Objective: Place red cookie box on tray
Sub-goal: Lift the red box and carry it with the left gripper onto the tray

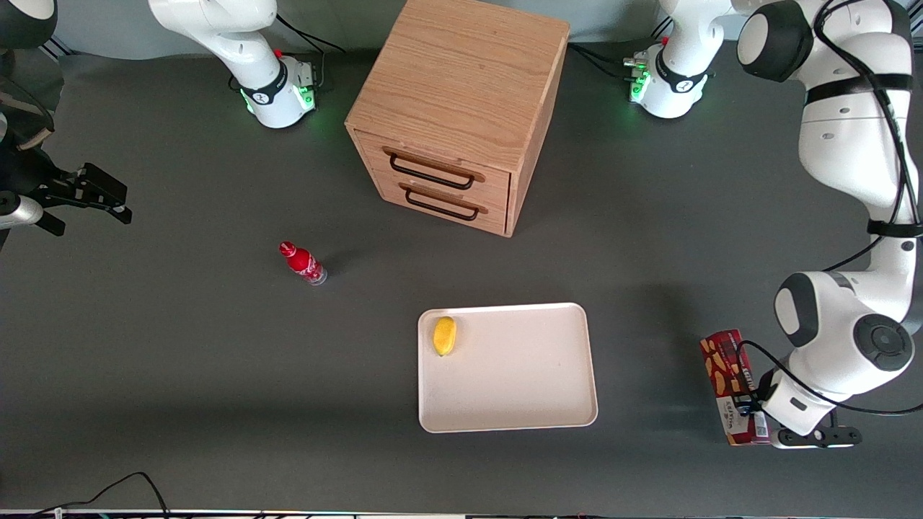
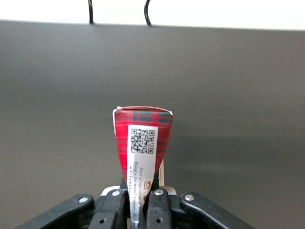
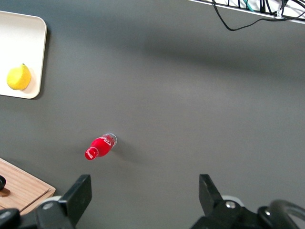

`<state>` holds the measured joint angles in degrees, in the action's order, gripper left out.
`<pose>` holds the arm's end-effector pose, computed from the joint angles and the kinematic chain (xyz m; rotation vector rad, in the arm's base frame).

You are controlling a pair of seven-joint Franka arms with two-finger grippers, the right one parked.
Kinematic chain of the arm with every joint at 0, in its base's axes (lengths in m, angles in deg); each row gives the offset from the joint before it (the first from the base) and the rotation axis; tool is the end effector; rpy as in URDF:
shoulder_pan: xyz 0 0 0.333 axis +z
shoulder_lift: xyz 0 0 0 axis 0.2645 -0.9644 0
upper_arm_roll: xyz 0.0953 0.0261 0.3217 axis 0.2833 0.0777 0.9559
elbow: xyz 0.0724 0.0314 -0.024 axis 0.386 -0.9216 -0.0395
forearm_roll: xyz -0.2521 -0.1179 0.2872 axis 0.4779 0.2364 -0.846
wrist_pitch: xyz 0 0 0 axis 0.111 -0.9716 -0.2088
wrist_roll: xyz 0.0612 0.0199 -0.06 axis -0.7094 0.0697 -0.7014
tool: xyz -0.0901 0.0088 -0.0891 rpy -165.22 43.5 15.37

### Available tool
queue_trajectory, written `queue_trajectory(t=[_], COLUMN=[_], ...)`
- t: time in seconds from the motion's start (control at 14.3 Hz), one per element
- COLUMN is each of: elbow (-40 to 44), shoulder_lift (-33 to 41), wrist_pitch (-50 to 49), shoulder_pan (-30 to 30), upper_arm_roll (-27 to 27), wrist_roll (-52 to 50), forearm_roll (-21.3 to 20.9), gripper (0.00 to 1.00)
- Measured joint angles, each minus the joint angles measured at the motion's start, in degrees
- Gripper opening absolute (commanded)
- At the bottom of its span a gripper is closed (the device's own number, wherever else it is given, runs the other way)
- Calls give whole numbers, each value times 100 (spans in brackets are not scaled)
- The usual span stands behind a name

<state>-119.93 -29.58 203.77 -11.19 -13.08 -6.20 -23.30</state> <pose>0.7991 0.0070 0.2921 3.1140 0.0710 0.3317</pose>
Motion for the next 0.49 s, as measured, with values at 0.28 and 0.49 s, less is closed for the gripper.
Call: queue_trajectory(t=[0.28,0.49], elbow=[620,967], shoulder_lift=[801,1327], wrist_pitch=[-1976,-3139], shoulder_pan=[-173,-541], upper_arm_roll=[-127,-256], wrist_roll=[-109,-747], forearm_roll=[12,21], gripper=[0,0])
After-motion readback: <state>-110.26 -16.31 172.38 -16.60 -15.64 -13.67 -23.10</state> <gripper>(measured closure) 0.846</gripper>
